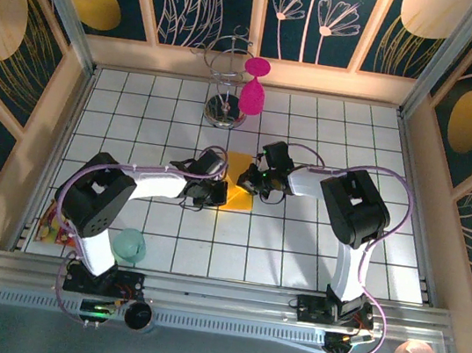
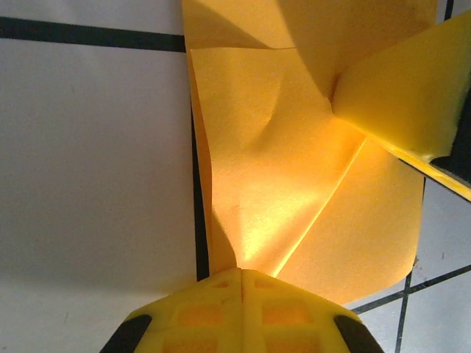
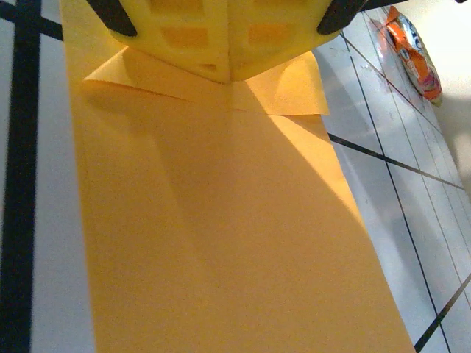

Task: Fold a paper plane with a square sheet of paper (pick it up from the middle)
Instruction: Fold the triangle a second time at the center of the table.

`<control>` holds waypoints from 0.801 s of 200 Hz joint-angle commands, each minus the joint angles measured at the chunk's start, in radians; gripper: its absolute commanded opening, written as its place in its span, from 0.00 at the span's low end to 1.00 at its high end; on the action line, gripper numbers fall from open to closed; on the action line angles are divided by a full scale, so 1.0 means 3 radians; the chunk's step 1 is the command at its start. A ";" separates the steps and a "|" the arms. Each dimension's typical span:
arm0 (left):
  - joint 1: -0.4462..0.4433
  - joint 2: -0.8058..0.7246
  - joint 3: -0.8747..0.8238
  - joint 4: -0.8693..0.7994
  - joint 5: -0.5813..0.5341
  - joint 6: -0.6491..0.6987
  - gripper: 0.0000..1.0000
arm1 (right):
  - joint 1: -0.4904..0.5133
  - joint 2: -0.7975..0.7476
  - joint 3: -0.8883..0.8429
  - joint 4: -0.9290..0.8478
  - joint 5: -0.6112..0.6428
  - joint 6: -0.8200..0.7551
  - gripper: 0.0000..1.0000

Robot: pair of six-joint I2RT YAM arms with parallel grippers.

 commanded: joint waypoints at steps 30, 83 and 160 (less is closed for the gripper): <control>-0.0015 0.0042 -0.0146 -0.0128 -0.0055 -0.0073 0.00 | -0.0027 -0.0273 0.0241 -0.0426 0.0169 -0.0518 0.01; -0.0017 0.0040 -0.0162 -0.0077 -0.0014 -0.0073 0.00 | 0.0188 -0.0300 0.0110 -0.0422 0.0155 -0.0483 0.03; -0.0016 0.0027 -0.0163 -0.0086 -0.0003 -0.0066 0.00 | 0.0330 -0.0086 0.0146 -0.0384 0.0023 -0.0442 0.00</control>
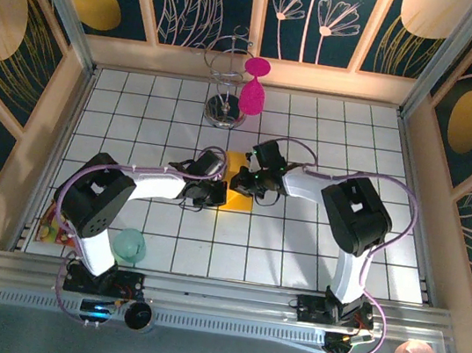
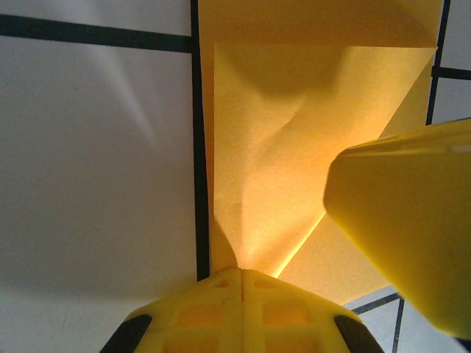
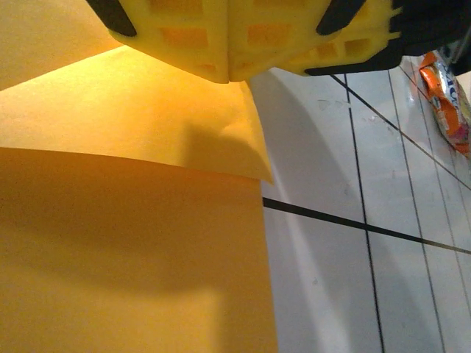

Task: Fold a paper plane with a square sheet of paper (pick it up from the middle)
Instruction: Fold the triangle a second time at the center of the table.

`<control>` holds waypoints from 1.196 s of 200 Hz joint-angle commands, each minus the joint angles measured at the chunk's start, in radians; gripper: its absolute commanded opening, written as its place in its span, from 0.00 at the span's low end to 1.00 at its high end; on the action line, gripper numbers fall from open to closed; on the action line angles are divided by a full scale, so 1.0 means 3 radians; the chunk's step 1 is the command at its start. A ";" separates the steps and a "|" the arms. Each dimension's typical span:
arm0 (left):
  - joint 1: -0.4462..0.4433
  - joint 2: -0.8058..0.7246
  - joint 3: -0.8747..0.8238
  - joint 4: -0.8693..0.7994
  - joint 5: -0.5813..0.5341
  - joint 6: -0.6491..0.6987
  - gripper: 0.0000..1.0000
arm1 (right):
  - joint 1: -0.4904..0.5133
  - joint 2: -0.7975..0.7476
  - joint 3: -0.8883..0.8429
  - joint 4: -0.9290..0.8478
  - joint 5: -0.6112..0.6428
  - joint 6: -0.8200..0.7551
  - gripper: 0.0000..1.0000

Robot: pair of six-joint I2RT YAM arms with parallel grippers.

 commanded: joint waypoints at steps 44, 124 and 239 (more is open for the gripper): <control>-0.0015 -0.0003 -0.0088 -0.0203 -0.0029 -0.0033 0.00 | 0.0059 0.0161 0.0009 -0.0062 -0.0039 -0.0013 0.00; -0.0018 -0.0199 -0.0026 0.0064 0.0179 -0.0082 0.00 | 0.0043 0.0269 0.0003 -0.0162 0.0076 0.0022 0.00; -0.0014 0.0123 -0.0149 -0.0176 -0.0037 -0.0095 0.00 | 0.0090 0.0054 -0.0076 -0.0043 -0.0040 -0.0026 0.00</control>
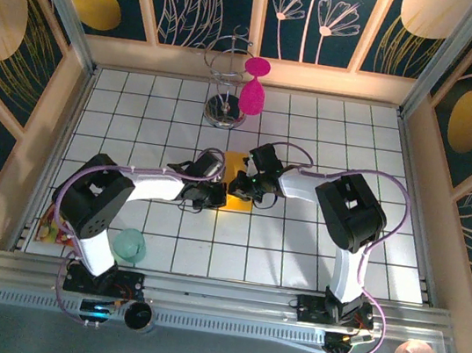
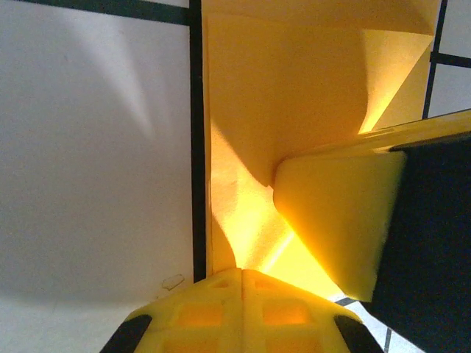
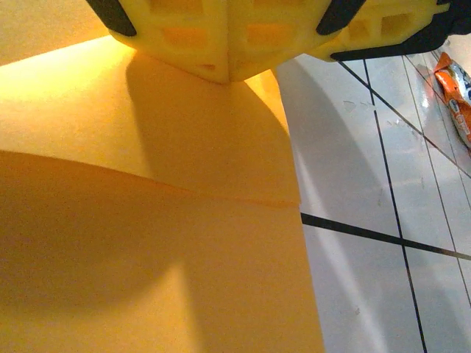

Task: Fold a paper plane with a square sheet of paper (pick it up from the middle)
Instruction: Fold the triangle a second time at the center of the table.

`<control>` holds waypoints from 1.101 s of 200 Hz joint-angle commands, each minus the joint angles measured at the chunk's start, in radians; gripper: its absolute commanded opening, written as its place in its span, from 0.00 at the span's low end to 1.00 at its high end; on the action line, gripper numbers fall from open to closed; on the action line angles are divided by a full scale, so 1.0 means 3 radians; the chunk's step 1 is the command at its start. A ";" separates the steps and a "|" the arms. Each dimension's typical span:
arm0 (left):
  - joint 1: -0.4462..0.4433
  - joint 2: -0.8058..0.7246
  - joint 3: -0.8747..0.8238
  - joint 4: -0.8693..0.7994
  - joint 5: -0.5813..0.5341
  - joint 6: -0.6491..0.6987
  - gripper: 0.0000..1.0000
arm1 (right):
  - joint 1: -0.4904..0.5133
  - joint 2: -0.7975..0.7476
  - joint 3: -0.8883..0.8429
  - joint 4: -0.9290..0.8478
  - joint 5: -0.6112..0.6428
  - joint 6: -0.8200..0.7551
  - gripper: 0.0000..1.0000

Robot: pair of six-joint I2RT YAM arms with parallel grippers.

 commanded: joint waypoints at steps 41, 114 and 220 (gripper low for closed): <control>-0.0018 0.0121 -0.0091 -0.0337 -0.0187 -0.0039 0.00 | -0.0018 0.0097 -0.0034 -0.0126 0.0171 0.0046 0.00; -0.0013 0.0040 -0.0159 -0.0308 -0.0165 -0.0034 0.00 | -0.0762 0.0085 -0.0123 -0.0129 0.0336 -0.0052 0.00; 0.0006 -0.0221 0.0427 0.0130 -0.0076 0.0064 0.11 | -0.0828 -0.0813 -0.0474 0.0193 0.0166 0.0225 0.18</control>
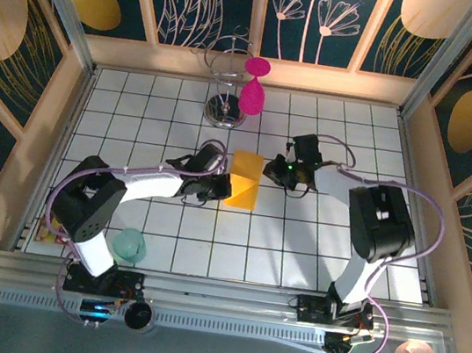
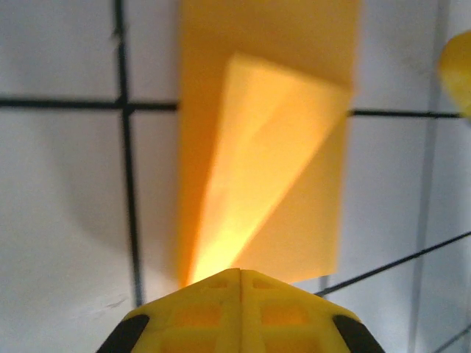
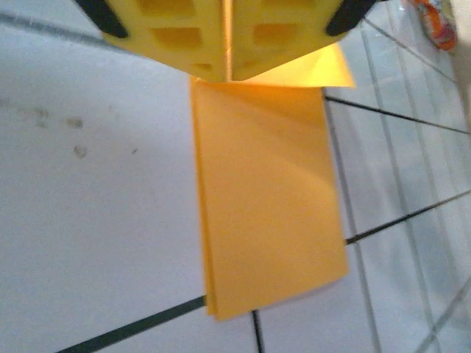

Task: Fold a paper plane with a square sheet of paper (pick it up from the middle)
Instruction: Fold the triangle a second time at the center of the table, then turn over the paper at the center of the table.

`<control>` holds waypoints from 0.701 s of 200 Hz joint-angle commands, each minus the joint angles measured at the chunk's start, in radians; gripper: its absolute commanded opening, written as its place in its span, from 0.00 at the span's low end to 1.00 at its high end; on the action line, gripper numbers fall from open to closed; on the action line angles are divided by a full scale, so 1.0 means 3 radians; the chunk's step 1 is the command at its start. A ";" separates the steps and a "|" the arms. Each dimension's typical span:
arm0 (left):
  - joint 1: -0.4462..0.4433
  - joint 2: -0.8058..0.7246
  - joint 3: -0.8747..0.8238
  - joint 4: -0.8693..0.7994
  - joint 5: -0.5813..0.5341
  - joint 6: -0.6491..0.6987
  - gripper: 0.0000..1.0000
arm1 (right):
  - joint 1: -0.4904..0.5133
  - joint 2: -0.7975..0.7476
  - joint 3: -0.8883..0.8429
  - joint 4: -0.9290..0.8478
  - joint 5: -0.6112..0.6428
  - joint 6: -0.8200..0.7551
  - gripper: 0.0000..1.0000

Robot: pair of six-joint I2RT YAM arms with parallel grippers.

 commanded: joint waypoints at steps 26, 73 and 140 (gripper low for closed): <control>0.0047 0.0144 0.0245 0.0253 0.0071 0.0018 0.15 | 0.0082 -0.0248 -0.0305 0.0339 -0.0120 0.0377 0.29; 0.0129 0.0435 0.0365 0.0322 -0.0034 -0.0027 0.16 | 0.0185 -0.0120 -0.0463 0.0762 -0.0332 0.0826 0.34; 0.0204 0.0682 0.0327 0.0475 0.0044 -0.0116 0.19 | 0.0264 0.0025 -0.0470 0.0738 -0.0106 0.1166 0.38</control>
